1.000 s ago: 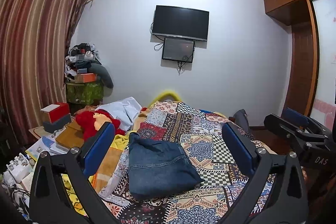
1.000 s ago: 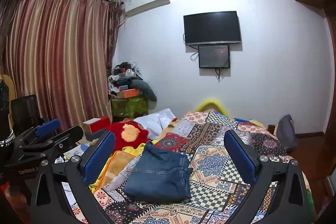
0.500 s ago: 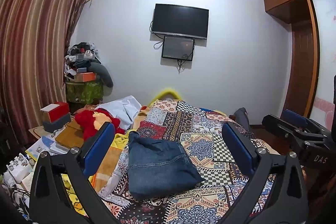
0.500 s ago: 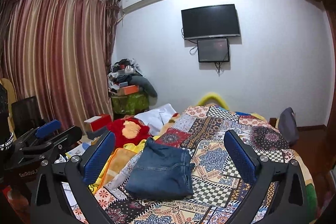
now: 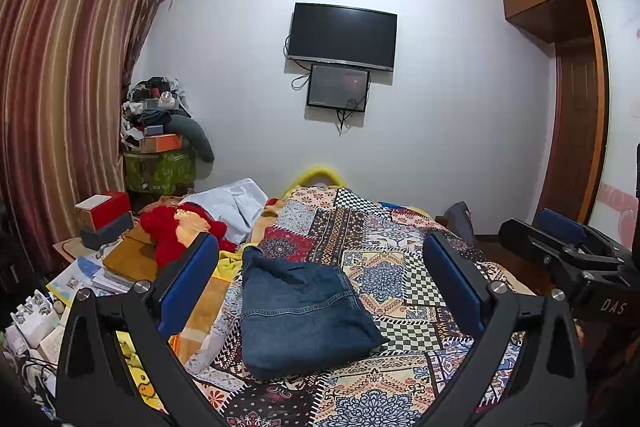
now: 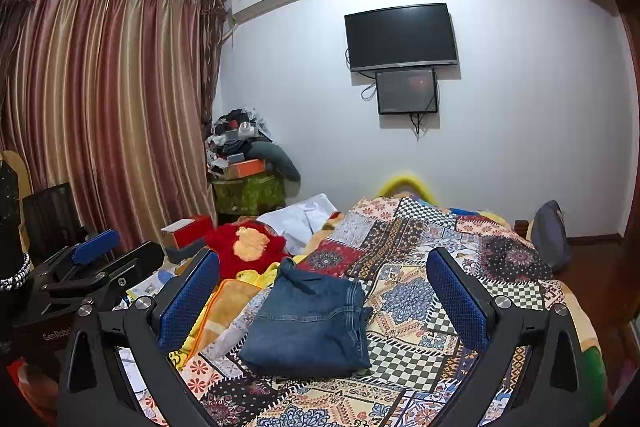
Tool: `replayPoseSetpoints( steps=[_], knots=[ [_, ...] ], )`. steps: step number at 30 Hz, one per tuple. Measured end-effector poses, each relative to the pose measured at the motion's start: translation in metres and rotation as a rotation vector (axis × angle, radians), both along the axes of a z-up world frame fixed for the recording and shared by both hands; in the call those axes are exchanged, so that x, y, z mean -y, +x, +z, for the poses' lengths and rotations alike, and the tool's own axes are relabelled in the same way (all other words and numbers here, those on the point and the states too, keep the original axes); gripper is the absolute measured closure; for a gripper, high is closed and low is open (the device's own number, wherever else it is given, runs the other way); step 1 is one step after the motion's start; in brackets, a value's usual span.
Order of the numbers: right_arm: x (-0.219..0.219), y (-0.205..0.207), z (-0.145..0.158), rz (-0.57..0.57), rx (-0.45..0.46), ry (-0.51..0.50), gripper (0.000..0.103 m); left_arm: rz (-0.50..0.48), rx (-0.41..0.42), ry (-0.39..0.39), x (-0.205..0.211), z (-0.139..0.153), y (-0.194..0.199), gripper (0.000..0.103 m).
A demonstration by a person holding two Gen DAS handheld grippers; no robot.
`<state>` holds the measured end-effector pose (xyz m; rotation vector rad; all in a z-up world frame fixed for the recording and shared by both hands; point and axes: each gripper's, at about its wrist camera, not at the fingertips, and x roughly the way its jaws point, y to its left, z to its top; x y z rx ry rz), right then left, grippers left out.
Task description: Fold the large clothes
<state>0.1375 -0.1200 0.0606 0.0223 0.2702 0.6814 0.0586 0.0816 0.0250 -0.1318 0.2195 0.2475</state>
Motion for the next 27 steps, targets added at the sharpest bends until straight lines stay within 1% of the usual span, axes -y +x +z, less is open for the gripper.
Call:
replayPoseSetpoints(
  steps=[27],
  knots=[
    [0.0004, 0.0007, -0.0011, -0.005, -0.007, 0.005, 0.000, -0.032, -0.004, -0.011, 0.0028, 0.0005, 0.0023, 0.000]
  ],
)
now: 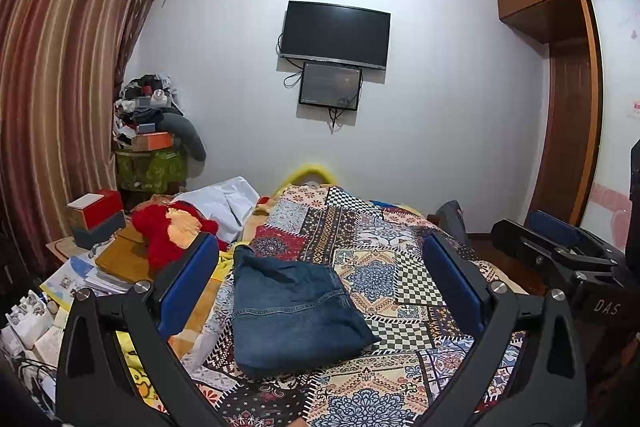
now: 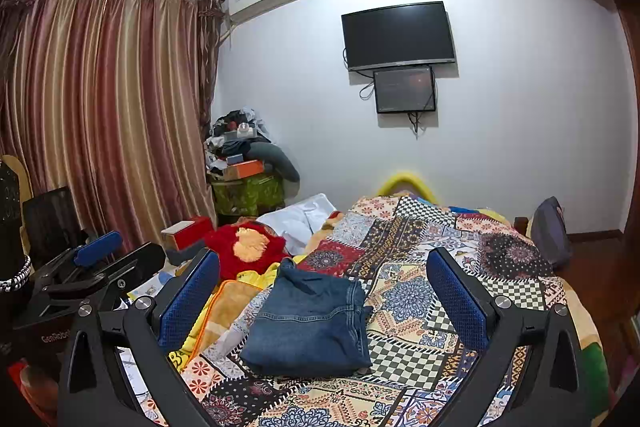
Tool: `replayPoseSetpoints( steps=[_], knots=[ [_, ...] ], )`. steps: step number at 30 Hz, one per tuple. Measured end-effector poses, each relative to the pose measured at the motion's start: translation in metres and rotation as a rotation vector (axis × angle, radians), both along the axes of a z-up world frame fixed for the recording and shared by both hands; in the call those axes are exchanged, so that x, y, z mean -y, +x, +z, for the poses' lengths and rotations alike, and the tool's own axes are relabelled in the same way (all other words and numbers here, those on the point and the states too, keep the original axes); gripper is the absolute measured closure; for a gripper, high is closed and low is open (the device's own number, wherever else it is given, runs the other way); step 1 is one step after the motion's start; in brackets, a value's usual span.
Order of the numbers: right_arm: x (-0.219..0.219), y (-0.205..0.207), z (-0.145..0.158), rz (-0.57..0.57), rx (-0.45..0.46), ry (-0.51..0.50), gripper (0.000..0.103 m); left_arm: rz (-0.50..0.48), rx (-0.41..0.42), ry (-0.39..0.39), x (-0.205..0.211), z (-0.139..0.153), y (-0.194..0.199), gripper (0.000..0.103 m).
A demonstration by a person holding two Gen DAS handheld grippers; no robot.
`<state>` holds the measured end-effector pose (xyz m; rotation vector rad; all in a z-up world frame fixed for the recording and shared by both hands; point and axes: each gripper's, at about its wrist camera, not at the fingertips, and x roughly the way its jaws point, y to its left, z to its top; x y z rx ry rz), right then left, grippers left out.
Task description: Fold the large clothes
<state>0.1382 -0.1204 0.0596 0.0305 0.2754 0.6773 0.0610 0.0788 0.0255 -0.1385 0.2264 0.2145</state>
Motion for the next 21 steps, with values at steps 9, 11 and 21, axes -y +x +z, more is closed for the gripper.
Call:
replayPoseSetpoints(
  steps=[9, 11, 21],
  knots=[
    [-0.0037, 0.0003, -0.0006, -0.009, -0.008, 0.000, 0.000, -0.007, 0.000, -0.001, 0.0004, -0.0002, -0.0006, 0.000],
    [-0.0046, 0.0006, -0.0009, -0.010, -0.009, 0.000, 0.000, -0.012, -0.003, -0.004, -0.0001, -0.0004, -0.0001, 0.000],
    [-0.0077, 0.0005, -0.0038, -0.017, -0.021, 0.003, 0.000, -0.023, -0.013, 0.003, -0.0001, -0.0007, 0.0019, 0.000]
  ],
)
